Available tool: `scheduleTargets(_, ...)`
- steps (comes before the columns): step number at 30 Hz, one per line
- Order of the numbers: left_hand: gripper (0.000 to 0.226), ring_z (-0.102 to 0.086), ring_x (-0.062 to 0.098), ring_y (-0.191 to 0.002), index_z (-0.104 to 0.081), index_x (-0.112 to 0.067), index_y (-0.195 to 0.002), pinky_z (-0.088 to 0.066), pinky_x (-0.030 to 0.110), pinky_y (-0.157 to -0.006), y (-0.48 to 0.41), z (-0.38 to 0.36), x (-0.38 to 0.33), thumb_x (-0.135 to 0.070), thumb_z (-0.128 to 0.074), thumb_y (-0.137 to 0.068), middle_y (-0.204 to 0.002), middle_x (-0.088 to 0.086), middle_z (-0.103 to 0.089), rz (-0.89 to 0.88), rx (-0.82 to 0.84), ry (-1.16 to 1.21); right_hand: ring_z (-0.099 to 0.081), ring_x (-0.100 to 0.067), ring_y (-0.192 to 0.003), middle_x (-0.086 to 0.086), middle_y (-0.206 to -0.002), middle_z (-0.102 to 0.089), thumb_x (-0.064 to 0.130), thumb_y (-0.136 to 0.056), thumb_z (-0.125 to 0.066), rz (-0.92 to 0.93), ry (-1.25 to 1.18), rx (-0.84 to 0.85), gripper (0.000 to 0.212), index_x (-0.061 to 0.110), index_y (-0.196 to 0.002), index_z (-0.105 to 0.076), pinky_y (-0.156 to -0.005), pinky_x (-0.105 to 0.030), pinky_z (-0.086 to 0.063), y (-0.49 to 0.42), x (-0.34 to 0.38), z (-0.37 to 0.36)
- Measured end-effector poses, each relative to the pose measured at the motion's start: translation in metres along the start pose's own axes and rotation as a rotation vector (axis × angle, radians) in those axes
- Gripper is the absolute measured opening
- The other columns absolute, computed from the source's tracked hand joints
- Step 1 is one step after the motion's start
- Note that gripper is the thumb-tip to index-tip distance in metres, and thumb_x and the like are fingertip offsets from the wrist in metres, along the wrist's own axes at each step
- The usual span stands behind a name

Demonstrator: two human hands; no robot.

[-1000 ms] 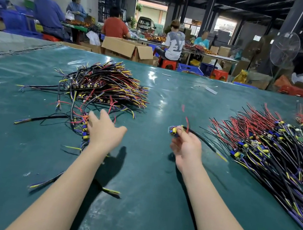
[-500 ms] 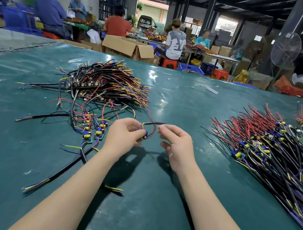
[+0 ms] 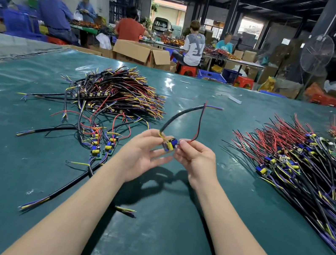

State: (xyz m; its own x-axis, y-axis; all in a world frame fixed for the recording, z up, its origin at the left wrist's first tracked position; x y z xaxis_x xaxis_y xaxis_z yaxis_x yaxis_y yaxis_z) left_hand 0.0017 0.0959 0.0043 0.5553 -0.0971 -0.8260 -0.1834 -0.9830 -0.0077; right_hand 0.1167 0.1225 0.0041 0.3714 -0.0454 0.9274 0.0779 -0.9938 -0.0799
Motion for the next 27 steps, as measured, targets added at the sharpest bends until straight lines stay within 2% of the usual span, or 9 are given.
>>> scheduleTargets(3,0.042,-0.063,0.023,-0.068,-0.055,-0.007,-0.056,-0.058,0.033,-0.063,-0.001,-0.002,0.013,-0.008,-0.030,-0.089,-0.073,0.007,-0.064,0.074,-0.032,-0.210,-0.058,-0.006,-0.041,0.002,-0.046,-0.060,-0.007,-0.086,-0.054,0.021,0.003,-0.025,0.020,0.004,-0.069,-0.057,-0.047,-0.019,-0.052,0.000,0.001,0.005)
scheduleTargets(5,0.043,-0.062,0.018,-0.056,-0.057,-0.010,-0.055,-0.057,0.029,-0.055,-0.001,0.003,0.017,-0.012,-0.040,-0.094,-0.069,0.009,-0.059,0.052,-0.124,-0.444,-0.058,-0.007,-0.042,0.002,-0.046,-0.060,-0.008,-0.085,-0.055,0.033,0.035,-0.014,0.019,0.004,-0.070,-0.057,-0.049,-0.020,-0.054,0.001,0.002,0.005)
scheduleTargets(7,0.031,-0.059,0.012,-0.050,-0.055,-0.010,-0.061,-0.055,0.025,-0.051,-0.002,0.004,0.014,-0.014,-0.055,-0.091,-0.073,0.014,-0.057,-0.021,-0.147,-0.573,-0.058,-0.007,-0.041,0.002,-0.046,-0.060,-0.007,-0.084,-0.056,0.020,0.027,-0.018,0.018,0.004,-0.071,-0.057,-0.047,-0.019,-0.052,0.002,0.000,0.005)
scheduleTargets(9,0.026,-0.058,0.011,-0.047,-0.046,-0.010,-0.066,-0.053,0.024,-0.048,-0.003,0.008,0.012,-0.010,-0.061,-0.087,-0.068,0.015,-0.060,-0.051,-0.153,-0.535,-0.058,-0.007,-0.040,0.001,-0.045,-0.060,-0.007,-0.084,-0.057,-0.005,-0.006,-0.028,0.018,0.004,-0.070,-0.057,-0.045,-0.017,-0.050,0.002,-0.001,0.006)
scheduleTargets(13,0.009,-0.063,0.011,-0.051,-0.055,-0.010,-0.090,-0.052,0.023,-0.049,-0.002,0.006,0.015,-0.003,-0.059,-0.087,-0.072,0.009,-0.064,0.020,-0.066,-0.547,-0.057,-0.006,-0.040,0.002,-0.045,-0.059,-0.003,-0.085,-0.057,-0.054,0.008,0.001,0.020,0.006,-0.067,-0.056,-0.044,-0.016,-0.049,0.000,-0.008,0.003)
scheduleTargets(15,0.013,-0.061,0.014,-0.053,-0.058,-0.009,-0.084,-0.052,0.022,-0.050,-0.001,0.003,0.017,0.002,-0.052,-0.088,-0.072,0.010,-0.059,0.058,-0.033,-0.632,-0.054,-0.005,-0.039,0.003,-0.043,-0.056,-0.002,-0.085,-0.058,-0.071,0.043,0.034,0.021,0.007,-0.066,-0.056,-0.044,-0.015,-0.047,0.000,-0.010,0.000)
scheduleTargets(19,0.025,-0.058,0.022,-0.060,-0.054,-0.007,-0.075,-0.051,0.021,-0.048,-0.003,0.011,0.013,0.003,-0.035,-0.086,-0.071,0.009,-0.058,0.078,-0.128,-0.770,-0.046,-0.005,-0.037,0.005,-0.041,-0.051,-0.002,-0.082,-0.061,-0.072,0.212,0.129,0.024,0.008,-0.061,-0.056,-0.041,-0.013,-0.041,0.001,-0.013,-0.008)
scheduleTargets(23,0.024,-0.058,0.005,-0.049,-0.060,-0.012,-0.074,-0.041,0.013,-0.043,-0.003,0.011,0.006,-0.007,-0.045,-0.092,-0.068,0.001,-0.064,-0.006,-0.108,-0.878,-0.052,-0.004,-0.039,0.006,-0.045,-0.057,-0.005,-0.083,-0.059,-0.065,0.312,0.208,0.021,0.006,-0.065,-0.059,-0.042,-0.014,-0.043,0.003,-0.014,-0.015)
scheduleTargets(27,0.014,-0.053,0.004,-0.046,-0.056,-0.011,-0.077,-0.037,0.012,-0.042,-0.001,0.012,0.004,-0.007,-0.052,-0.091,-0.060,-0.004,-0.066,-0.019,-0.084,-0.802,-0.049,-0.004,-0.039,0.005,-0.042,-0.052,-0.005,-0.083,-0.060,-0.015,0.368,0.192,0.022,0.006,-0.064,-0.060,-0.044,-0.015,-0.043,0.004,-0.010,-0.014)
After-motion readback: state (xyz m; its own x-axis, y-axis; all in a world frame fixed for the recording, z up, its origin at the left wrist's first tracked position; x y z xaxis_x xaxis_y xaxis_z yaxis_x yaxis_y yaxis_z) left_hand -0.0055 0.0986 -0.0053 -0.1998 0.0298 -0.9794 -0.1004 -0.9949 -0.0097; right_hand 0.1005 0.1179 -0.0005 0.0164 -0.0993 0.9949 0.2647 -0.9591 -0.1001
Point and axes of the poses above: each hand's wrist, its own y-axis away from the middle knuckle, its own z-axis out of the back of the hand, x = y × z, the point moved 9 cm from there along -y, towards the middle knuckle
